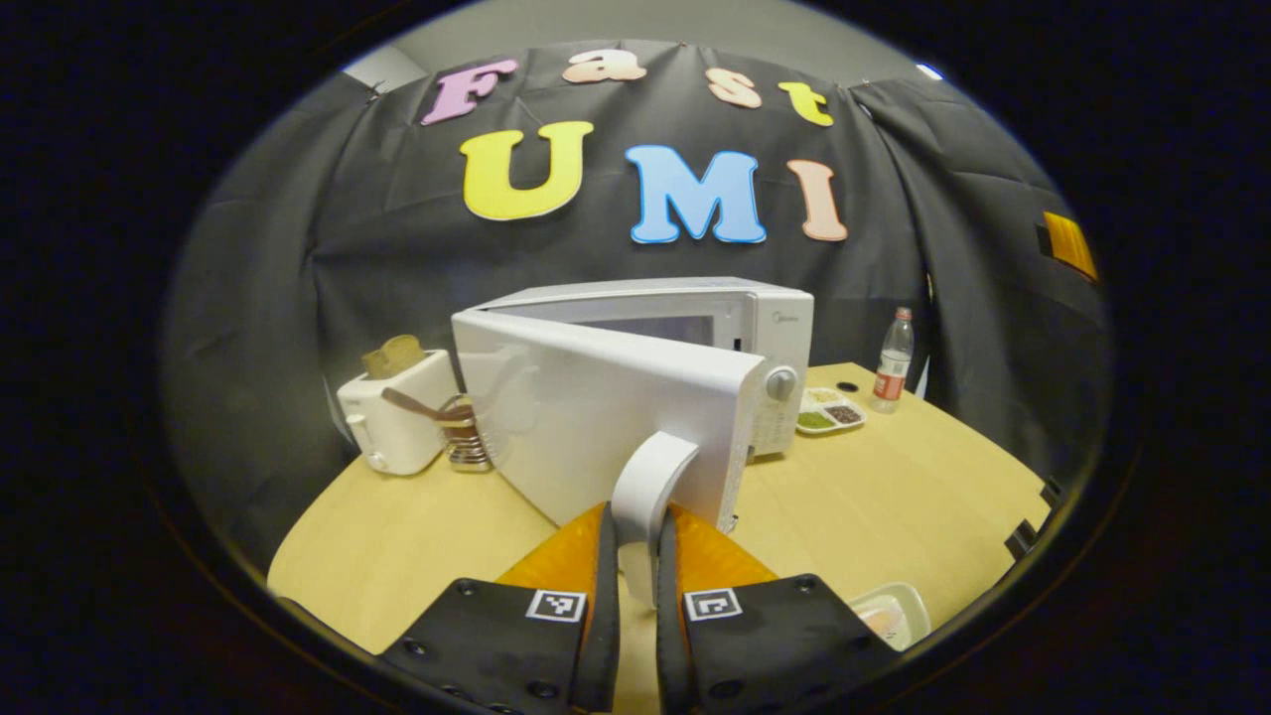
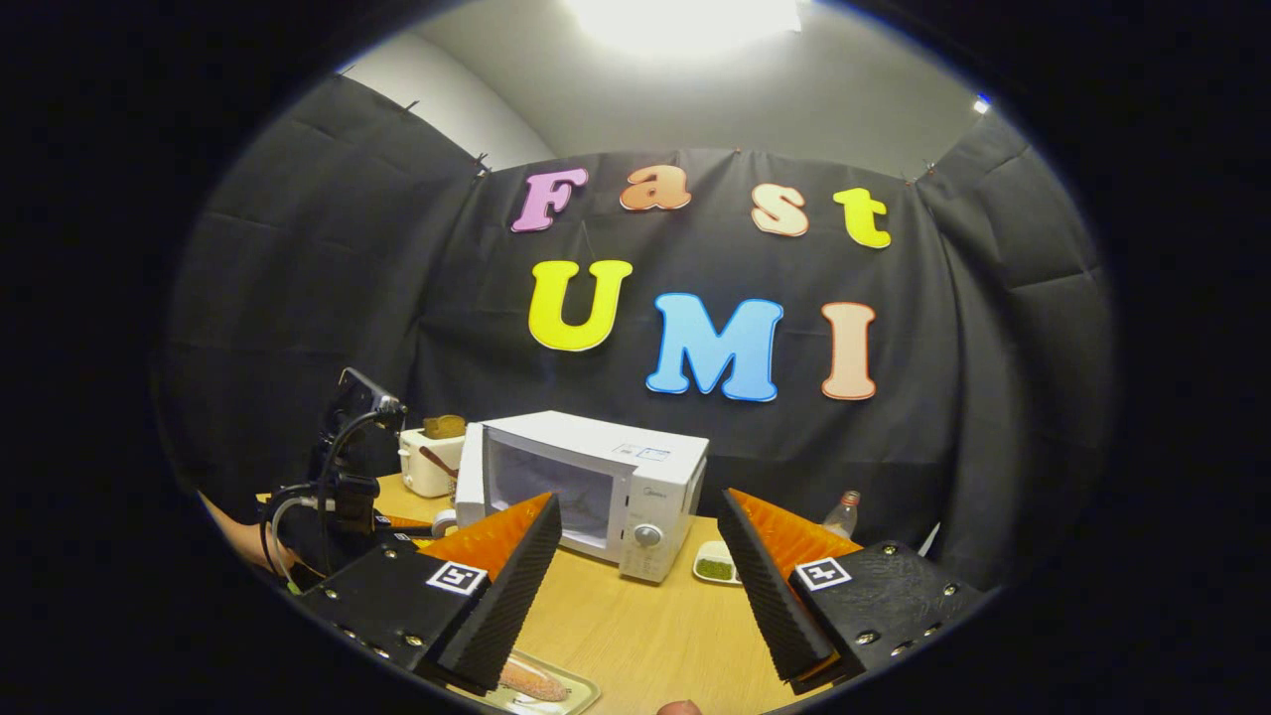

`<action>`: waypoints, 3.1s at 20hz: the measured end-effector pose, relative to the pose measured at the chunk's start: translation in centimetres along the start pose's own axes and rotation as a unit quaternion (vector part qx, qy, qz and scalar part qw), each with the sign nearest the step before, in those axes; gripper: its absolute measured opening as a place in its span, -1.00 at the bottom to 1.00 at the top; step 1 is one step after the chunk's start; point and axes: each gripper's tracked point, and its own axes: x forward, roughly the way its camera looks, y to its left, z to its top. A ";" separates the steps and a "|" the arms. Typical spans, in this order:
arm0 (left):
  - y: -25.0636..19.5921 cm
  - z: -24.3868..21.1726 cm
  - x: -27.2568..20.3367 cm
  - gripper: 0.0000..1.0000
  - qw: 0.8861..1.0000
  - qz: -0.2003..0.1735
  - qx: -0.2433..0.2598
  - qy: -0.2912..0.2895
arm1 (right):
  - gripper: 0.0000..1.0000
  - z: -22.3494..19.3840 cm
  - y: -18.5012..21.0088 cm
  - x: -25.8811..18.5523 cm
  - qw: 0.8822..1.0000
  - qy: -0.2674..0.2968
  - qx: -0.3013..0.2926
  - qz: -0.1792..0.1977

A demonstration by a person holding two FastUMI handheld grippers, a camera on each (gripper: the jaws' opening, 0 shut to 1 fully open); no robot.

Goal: Open the microwave oven with the left hand, put the food in, and close the microwave oven.

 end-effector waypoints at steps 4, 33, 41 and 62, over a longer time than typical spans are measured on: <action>3.9 -1.0 -2.4 -0.58 0.999 0.040 -0.013 -0.002 | 0.94 0.6 2.7 0.9 0.999 -0.009 -0.003 0.038; 17.8 -3.9 -10.6 0.19 0.992 0.114 -0.037 -0.035 | 0.94 -4.4 11.5 4.2 0.988 0.078 -0.077 0.112; 16.8 -0.2 -17.7 0.90 0.971 0.215 -0.055 -0.084 | 0.94 -10.9 10.7 3.5 0.956 0.157 -0.116 0.219; 11.2 5.4 -28.8 0.90 0.934 0.334 -0.031 -0.125 | 0.95 -28.3 11.3 -2.0 0.821 0.372 -0.161 0.402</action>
